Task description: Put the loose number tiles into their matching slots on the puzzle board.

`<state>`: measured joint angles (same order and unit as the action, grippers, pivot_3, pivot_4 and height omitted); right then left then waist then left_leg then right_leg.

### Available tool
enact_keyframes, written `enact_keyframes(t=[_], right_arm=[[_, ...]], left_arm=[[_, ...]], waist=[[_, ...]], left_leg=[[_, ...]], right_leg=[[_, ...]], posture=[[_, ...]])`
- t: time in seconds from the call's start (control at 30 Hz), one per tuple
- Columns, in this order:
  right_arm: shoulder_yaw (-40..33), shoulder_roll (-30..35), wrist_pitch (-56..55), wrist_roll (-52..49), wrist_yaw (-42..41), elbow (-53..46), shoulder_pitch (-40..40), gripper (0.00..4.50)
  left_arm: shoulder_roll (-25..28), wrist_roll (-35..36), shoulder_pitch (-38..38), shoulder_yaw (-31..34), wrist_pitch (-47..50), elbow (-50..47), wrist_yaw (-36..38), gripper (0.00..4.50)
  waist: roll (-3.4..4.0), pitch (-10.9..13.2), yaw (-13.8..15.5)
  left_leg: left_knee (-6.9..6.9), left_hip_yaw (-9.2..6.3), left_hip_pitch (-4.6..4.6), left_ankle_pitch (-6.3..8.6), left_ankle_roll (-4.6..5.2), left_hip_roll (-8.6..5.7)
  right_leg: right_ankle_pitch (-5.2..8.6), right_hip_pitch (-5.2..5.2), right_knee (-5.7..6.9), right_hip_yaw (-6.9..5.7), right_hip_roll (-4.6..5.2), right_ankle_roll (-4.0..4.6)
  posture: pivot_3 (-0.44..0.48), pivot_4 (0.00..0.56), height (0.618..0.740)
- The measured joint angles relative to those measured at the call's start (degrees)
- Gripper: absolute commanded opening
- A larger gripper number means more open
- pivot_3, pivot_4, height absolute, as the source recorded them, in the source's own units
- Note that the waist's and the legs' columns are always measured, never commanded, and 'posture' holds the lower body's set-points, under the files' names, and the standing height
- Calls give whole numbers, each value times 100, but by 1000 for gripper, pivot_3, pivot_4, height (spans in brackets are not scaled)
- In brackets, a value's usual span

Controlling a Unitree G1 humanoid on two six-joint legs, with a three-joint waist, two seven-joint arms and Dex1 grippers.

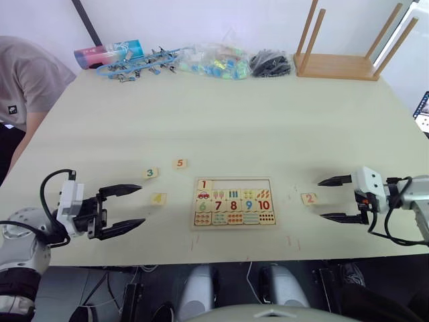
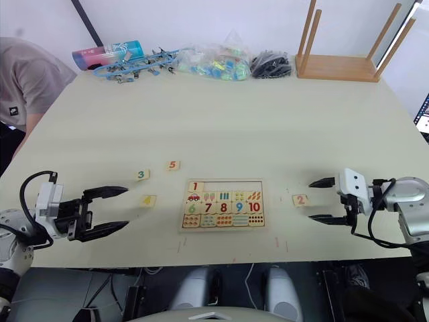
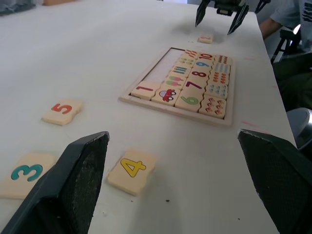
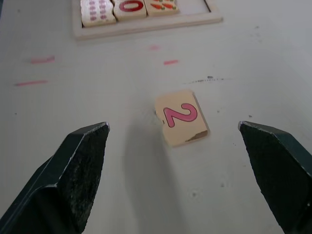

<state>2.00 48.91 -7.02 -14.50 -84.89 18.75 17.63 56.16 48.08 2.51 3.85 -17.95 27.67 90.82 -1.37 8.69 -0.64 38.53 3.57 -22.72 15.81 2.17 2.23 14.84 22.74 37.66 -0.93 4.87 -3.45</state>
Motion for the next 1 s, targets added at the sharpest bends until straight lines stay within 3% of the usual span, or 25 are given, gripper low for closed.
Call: enact_keyframes(t=[0.33,1.0], right_arm=[[474,-139,-339,324,-481,734,794,4447],[723,-334,-338,598,-713,1097,1165,4447]], left_arm=[[254,392,-238,18,-117,-14,0,4500],[769,799,-192,-450,-250,-234,0,4500]], waist=[[4,2,-2],[7,5,-3]], left_leg=[[0,0,0,0,-1,3],[0,17,0,-1,-2,1]], right_leg=[[0,1,0,0,1,0],[0,1,0,1,0,0]], posture=[[0,150,737],[0,150,737]])
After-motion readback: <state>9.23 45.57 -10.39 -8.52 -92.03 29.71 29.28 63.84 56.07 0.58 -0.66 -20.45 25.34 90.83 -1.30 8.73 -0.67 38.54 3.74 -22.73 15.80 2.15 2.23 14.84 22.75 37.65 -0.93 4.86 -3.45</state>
